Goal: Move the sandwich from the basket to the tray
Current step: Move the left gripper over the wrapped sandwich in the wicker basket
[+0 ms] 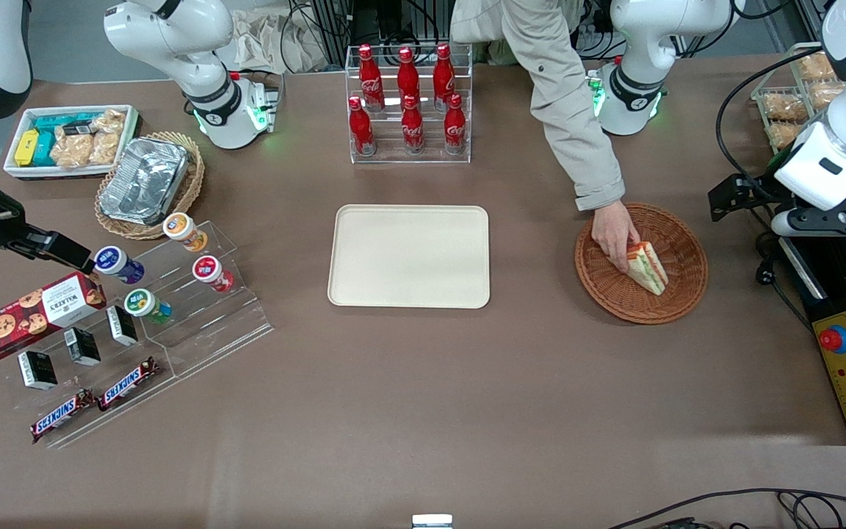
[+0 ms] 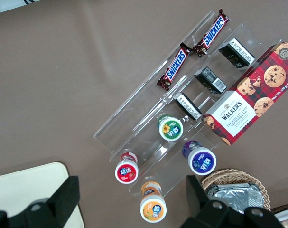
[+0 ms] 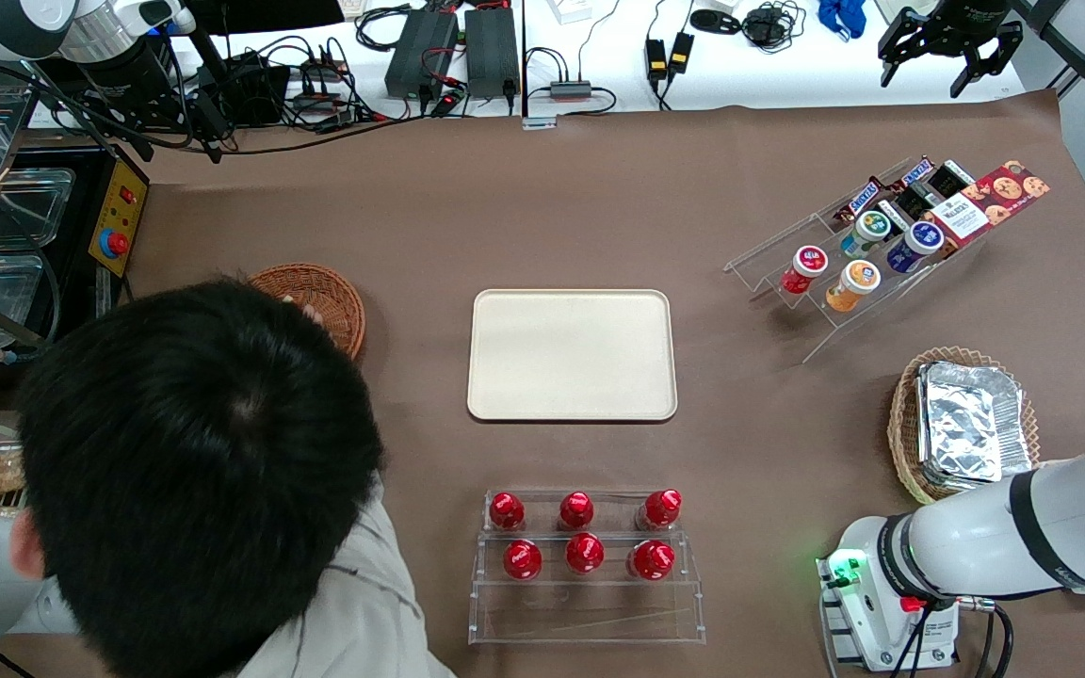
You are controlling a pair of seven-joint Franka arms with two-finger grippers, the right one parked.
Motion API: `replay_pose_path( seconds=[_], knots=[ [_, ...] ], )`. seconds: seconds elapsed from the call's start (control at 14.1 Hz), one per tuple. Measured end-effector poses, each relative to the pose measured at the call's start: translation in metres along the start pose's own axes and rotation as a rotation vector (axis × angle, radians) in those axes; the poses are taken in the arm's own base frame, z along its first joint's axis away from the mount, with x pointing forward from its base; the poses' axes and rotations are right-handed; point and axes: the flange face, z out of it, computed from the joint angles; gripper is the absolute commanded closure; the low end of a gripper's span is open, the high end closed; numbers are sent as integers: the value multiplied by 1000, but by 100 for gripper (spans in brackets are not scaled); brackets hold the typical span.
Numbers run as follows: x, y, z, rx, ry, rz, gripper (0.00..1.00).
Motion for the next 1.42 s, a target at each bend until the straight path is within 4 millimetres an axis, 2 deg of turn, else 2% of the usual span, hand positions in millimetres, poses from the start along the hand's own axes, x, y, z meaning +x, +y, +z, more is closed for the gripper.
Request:
replay_pose_path(
  seconds=[0.5, 0.85, 0.99, 1.28, 1.42],
  knots=[
    [0, 0, 1, 2, -4, 0, 0],
    [-10, -2, 25, 5, -27, -11, 0],
    [-24, -3, 49, 4, 13, -44, 0],
    [-70, -8, 130, 2, 31, -236, 0],
    [-81, -9, 160, 4, 15, -330, 0]
  ],
)
